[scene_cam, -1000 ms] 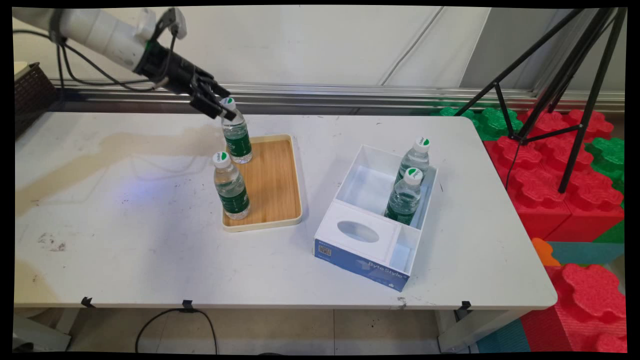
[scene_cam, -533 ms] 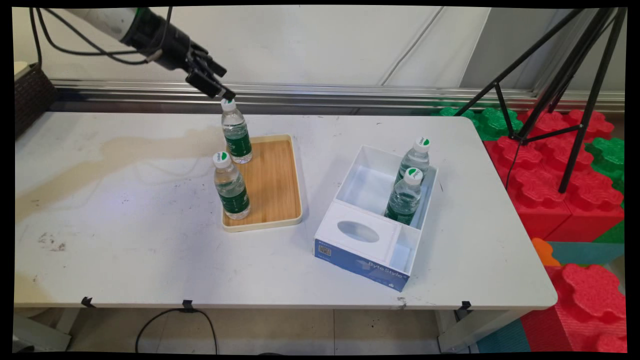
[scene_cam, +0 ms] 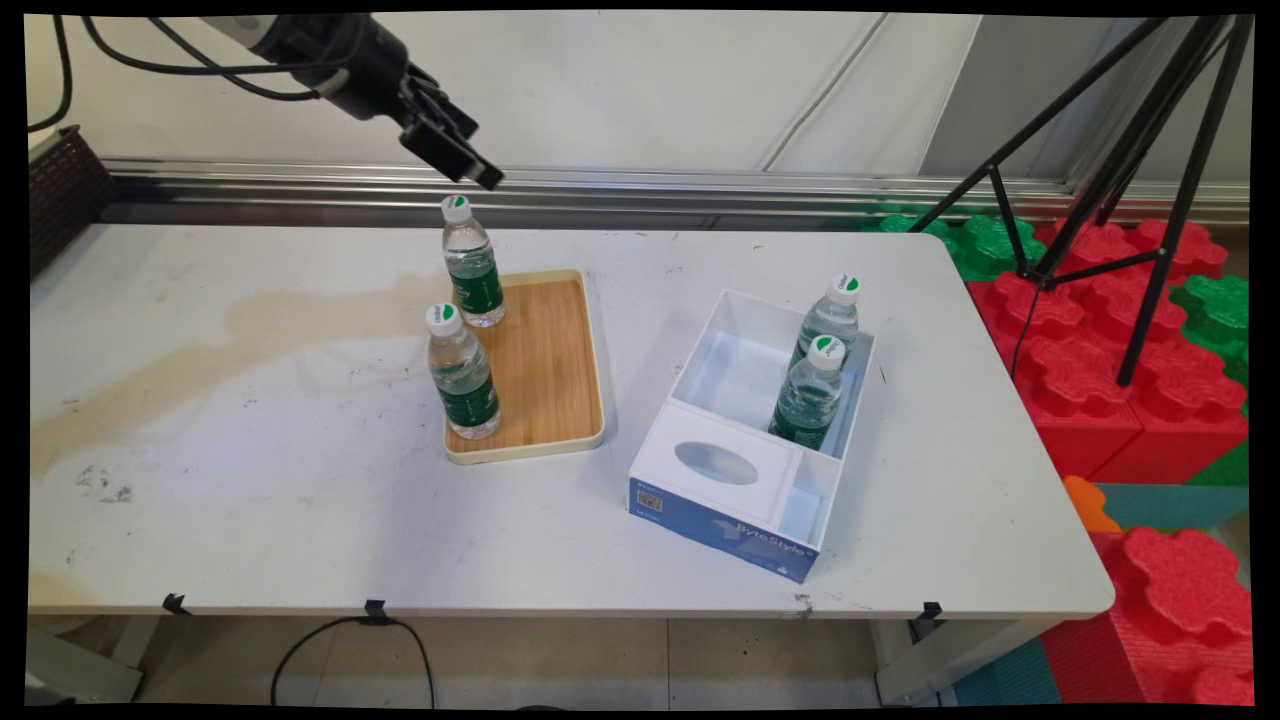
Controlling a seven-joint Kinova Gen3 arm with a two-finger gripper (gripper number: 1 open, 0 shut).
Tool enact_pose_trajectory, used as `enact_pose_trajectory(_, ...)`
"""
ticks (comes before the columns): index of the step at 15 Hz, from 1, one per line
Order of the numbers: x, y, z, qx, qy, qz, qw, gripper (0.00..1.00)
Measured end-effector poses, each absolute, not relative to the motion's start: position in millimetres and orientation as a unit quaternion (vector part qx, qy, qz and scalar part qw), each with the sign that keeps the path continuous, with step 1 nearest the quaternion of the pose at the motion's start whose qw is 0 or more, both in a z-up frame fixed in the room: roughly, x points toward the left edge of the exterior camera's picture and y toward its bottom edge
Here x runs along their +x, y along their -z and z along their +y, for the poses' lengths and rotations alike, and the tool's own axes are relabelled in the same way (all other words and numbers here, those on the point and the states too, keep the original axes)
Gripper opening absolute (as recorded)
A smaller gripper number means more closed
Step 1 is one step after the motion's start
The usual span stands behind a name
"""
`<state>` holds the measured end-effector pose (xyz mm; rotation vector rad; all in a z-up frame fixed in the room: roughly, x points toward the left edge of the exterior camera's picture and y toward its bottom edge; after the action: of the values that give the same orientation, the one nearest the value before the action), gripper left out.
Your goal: Pick up the green bottle from the white box
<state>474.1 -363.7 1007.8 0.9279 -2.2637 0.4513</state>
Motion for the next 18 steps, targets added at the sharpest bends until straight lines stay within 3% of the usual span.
enact_pose_trajectory(7,409.3,-1001.2,-347.5,0.360,-0.148,-0.864,0.321,1.00)
enact_pose_trajectory(18,305.7,-949.8,-355.1,0.318,-0.106,-0.873,0.353,1.00)
